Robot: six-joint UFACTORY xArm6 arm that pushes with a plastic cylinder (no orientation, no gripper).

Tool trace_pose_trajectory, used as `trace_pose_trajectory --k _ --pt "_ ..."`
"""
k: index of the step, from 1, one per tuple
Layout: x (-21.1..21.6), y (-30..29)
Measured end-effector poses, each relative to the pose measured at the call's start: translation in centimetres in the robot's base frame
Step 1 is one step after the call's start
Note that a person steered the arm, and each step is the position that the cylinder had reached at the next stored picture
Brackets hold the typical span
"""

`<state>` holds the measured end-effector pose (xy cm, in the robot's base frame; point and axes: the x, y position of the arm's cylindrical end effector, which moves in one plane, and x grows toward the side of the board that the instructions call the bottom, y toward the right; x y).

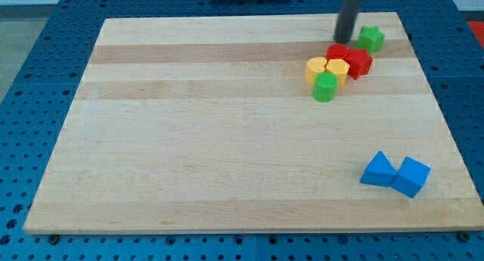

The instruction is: Separate green circle from the yellow heart

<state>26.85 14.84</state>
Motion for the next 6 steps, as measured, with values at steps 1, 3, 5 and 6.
trace_pose_trajectory --k 1,3,5,6 --pt "0.0 -4.9" --pt "4.1 -9.1" --pt "13.9 -3.2" --pt "12.5 -3.1"
